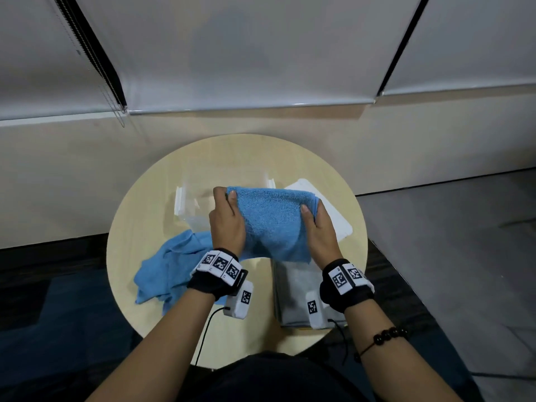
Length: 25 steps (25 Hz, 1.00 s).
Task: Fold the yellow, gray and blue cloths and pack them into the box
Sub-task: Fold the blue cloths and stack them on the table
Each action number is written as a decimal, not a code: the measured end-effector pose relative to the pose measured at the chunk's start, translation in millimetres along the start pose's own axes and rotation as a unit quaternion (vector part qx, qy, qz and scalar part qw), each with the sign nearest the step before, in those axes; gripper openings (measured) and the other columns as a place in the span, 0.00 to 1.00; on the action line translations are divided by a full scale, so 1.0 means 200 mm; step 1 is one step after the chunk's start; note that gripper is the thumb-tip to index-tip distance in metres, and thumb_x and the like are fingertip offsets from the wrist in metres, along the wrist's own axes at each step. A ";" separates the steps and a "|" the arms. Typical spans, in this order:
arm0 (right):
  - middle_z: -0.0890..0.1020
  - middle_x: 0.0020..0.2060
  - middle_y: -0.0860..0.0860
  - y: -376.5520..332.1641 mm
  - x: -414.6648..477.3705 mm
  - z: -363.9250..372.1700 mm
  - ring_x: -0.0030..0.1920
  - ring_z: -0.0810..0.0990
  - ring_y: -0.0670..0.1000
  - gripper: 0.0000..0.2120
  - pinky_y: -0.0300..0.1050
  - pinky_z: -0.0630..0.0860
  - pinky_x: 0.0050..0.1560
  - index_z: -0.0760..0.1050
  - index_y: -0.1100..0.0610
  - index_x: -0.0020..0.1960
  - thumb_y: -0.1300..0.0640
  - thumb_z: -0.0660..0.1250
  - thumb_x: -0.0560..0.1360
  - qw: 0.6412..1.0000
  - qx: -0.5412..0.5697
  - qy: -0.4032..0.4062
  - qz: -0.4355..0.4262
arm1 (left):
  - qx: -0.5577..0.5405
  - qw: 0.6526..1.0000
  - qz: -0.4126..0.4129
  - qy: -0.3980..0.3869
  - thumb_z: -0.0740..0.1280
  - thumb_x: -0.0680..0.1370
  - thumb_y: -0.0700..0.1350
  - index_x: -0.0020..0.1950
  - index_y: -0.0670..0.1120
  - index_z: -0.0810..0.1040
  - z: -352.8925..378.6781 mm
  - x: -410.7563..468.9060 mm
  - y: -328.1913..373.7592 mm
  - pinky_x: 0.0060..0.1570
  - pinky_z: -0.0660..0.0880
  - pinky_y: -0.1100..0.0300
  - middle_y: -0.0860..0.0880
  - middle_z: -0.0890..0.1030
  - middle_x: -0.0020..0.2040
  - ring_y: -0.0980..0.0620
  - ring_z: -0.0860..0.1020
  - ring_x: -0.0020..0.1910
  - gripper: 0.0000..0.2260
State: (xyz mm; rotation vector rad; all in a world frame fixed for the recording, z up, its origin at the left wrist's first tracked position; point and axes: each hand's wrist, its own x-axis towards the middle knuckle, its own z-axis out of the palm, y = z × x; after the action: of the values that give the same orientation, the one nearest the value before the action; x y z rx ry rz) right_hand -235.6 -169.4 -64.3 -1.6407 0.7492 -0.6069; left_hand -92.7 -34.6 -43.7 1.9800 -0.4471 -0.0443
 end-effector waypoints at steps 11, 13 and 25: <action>0.79 0.42 0.46 0.33 -0.14 -0.34 0.43 0.79 0.47 0.10 0.40 0.70 0.38 0.72 0.54 0.51 0.48 0.60 0.84 0.976 -0.177 -0.007 0.125 | 0.138 0.949 -0.191 -0.209 0.50 0.86 0.50 0.57 0.43 0.64 0.41 -0.37 -0.22 0.41 0.69 0.52 0.37 0.78 0.51 0.40 0.75 0.43 0.11; 0.78 0.43 0.50 0.38 -0.13 -0.40 0.44 0.77 0.53 0.15 0.44 0.69 0.38 0.71 0.56 0.52 0.44 0.58 0.84 0.963 -0.190 -0.022 0.190 | 0.076 0.930 -0.276 -0.229 0.52 0.86 0.49 0.62 0.37 0.65 0.48 -0.40 -0.22 0.45 0.66 0.54 0.34 0.77 0.59 0.38 0.76 0.51 0.15; 0.80 0.48 0.57 0.61 -0.34 -0.45 0.47 0.80 0.61 0.20 0.57 0.79 0.52 0.57 0.52 0.73 0.52 0.57 0.84 0.938 -0.260 -0.073 0.216 | 0.084 0.946 -0.178 -0.256 0.55 0.83 0.45 0.74 0.59 0.51 0.51 -0.69 -0.32 0.56 0.76 0.44 0.44 0.79 0.58 0.40 0.79 0.51 0.23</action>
State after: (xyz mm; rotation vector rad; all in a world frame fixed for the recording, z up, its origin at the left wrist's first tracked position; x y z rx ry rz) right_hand -364.6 -191.4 -167.0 -1.8853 1.1854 0.0405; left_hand -224.6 -53.2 -167.6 2.1904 -0.4248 -0.7874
